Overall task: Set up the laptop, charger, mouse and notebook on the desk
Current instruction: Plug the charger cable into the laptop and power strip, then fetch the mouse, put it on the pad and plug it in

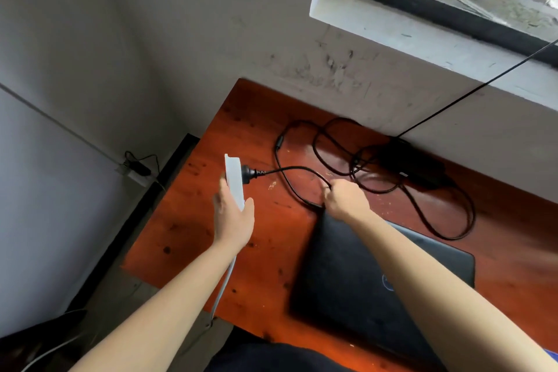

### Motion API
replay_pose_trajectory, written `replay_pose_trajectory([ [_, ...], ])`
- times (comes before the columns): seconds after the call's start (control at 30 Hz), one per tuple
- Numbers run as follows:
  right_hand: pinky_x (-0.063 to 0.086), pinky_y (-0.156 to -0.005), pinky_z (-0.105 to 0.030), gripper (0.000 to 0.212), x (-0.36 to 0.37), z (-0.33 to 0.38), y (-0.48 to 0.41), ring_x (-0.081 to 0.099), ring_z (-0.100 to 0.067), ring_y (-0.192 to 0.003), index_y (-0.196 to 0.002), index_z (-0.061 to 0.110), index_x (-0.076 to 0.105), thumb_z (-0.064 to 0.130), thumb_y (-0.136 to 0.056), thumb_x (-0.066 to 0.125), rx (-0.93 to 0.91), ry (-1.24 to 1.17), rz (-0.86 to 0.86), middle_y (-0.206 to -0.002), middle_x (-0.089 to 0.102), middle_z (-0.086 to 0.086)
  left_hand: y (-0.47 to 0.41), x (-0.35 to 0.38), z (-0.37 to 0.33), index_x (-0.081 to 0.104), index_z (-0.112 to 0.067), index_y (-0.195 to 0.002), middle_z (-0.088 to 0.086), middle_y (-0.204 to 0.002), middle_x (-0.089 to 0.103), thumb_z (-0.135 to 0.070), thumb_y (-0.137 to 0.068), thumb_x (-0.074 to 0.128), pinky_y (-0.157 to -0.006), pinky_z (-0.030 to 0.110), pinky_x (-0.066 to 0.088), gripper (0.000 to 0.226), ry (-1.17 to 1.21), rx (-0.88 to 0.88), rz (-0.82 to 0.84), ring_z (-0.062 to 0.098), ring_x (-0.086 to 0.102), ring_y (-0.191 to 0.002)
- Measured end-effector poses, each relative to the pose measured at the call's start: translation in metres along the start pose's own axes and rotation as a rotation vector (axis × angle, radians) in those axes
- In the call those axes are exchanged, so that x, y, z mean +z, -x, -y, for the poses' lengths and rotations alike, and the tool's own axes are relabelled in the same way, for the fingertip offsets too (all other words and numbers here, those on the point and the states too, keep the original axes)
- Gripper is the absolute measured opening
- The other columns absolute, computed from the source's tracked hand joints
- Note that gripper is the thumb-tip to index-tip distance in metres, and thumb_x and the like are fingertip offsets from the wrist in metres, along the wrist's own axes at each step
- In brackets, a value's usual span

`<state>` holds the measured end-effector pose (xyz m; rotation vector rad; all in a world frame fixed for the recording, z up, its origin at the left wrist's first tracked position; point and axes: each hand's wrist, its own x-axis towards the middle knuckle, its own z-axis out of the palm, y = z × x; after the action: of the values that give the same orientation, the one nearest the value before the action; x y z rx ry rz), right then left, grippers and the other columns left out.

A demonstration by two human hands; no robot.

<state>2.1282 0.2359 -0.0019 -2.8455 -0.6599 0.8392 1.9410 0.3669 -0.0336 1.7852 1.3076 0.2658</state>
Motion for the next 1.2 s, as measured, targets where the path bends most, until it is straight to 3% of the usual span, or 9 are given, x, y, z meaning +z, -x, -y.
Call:
replay_pose_trajectory([
  [0.07, 0.045, -0.091, -0.038, 0.04, 0.011, 0.01, -0.013, 0.06, -0.037, -0.112, -0.114, 0.007, 0.065, 0.037, -0.106, 0.04, -0.043, -0.216, -0.057, -0.118, 0.067, -0.02, -0.009, 0.003, 0.008, 0.012, -0.02, -0.156, 0.014, -0.149, 0.036, -0.023, -0.096, 0.062, -0.088, 0.029, 0.05, 0.078, 0.007, -0.018, -0.014, 0.03, 0.05, -0.128],
  [0.13, 0.041, -0.095, -0.035, 0.035, 0.024, 0.012, -0.021, 0.056, -0.035, -0.119, -0.128, 0.01, 0.059, 0.032, -0.106, 0.041, -0.058, -0.347, -0.003, -0.128, 0.062, -0.018, -0.018, 0.004, 0.017, 0.012, -0.021, -0.155, 0.014, -0.148, 0.035, -0.025, -0.096, 0.062, -0.086, 0.029, 0.051, 0.078, -0.009, -0.045, -0.025, 0.03, 0.051, -0.126],
  [0.3, 0.036, -0.111, -0.039, 0.052, 0.052, -0.008, -0.015, 0.045, -0.034, -0.136, -0.154, 0.015, 0.031, 0.022, -0.104, 0.045, -0.179, -0.133, 0.171, -0.148, 0.045, -0.015, -0.038, 0.005, 0.036, 0.008, -0.019, -0.156, 0.018, -0.146, 0.034, -0.03, -0.097, 0.06, -0.091, 0.04, 0.052, 0.08, -0.162, -0.149, 0.011, 0.036, 0.05, -0.123],
  [0.4, 0.037, -0.111, -0.04, 0.068, 0.056, -0.006, -0.01, 0.043, -0.032, -0.136, -0.159, 0.018, 0.017, 0.026, -0.101, 0.05, -0.194, -0.107, 0.173, -0.15, 0.041, -0.014, -0.044, 0.007, 0.046, 0.003, -0.011, -0.156, 0.019, -0.151, 0.028, -0.043, -0.097, 0.053, -0.104, 0.045, 0.04, 0.085, -0.42, -0.189, 0.1, 0.036, 0.035, -0.133],
  [0.53, 0.041, -0.106, -0.04, 0.079, 0.049, -0.005, -0.002, 0.047, -0.031, -0.131, -0.16, 0.02, 0.004, 0.031, -0.099, 0.053, -0.194, -0.053, 0.176, -0.148, 0.043, -0.013, -0.046, 0.007, 0.049, -0.001, -0.009, -0.156, 0.017, -0.153, 0.027, -0.048, -0.097, 0.05, -0.104, 0.044, 0.04, 0.087, -0.549, -0.144, 0.135, 0.034, 0.034, -0.134],
  [0.77, 0.039, -0.109, -0.042, 0.074, 0.018, -0.014, 0.013, 0.041, -0.032, -0.137, -0.159, 0.017, 0.014, 0.036, -0.098, 0.053, -0.221, 0.026, 0.111, -0.151, 0.042, -0.013, -0.042, -0.013, 0.032, -0.011, -0.018, -0.156, 0.015, -0.157, 0.019, -0.05, -0.097, 0.049, -0.106, 0.047, 0.039, 0.091, -0.56, -0.141, 0.221, 0.033, 0.033, -0.136],
  [0.9, 0.043, -0.105, -0.045, 0.069, -0.021, -0.011, 0.022, 0.043, -0.036, -0.132, -0.156, 0.013, 0.025, 0.035, -0.097, 0.054, -0.332, 0.074, -0.065, -0.146, 0.043, -0.015, -0.024, -0.046, -0.003, -0.002, -0.019, -0.158, 0.014, -0.164, 0.01, -0.051, -0.1, 0.039, -0.114, 0.052, 0.028, 0.078, -0.664, 0.137, 0.082, 0.035, 0.019, -0.147],
  [1.0, 0.044, -0.103, -0.047, 0.064, -0.054, -0.003, 0.04, 0.041, -0.037, -0.135, -0.153, 0.013, 0.035, 0.039, -0.098, 0.056, -0.445, 0.034, -0.269, -0.151, 0.04, -0.016, 0.004, -0.076, -0.04, 0.014, -0.018, -0.158, 0.017, -0.163, 0.018, -0.053, -0.1, 0.032, -0.115, 0.055, 0.026, 0.07, -0.716, 0.305, -0.131, 0.035, 0.017, -0.149],
  [1.2, 0.031, -0.115, -0.048, 0.065, -0.084, 0.016, 0.085, 0.028, -0.041, -0.146, -0.152, 0.01, 0.039, 0.045, -0.099, 0.054, -0.727, -0.091, -0.508, -0.16, 0.025, -0.026, 0.105, -0.133, -0.076, 0.026, -0.021, -0.156, 0.017, -0.162, 0.024, -0.063, -0.098, 0.022, -0.113, 0.06, 0.029, 0.072, -0.759, 0.304, -0.432, 0.036, 0.02, -0.148],
])
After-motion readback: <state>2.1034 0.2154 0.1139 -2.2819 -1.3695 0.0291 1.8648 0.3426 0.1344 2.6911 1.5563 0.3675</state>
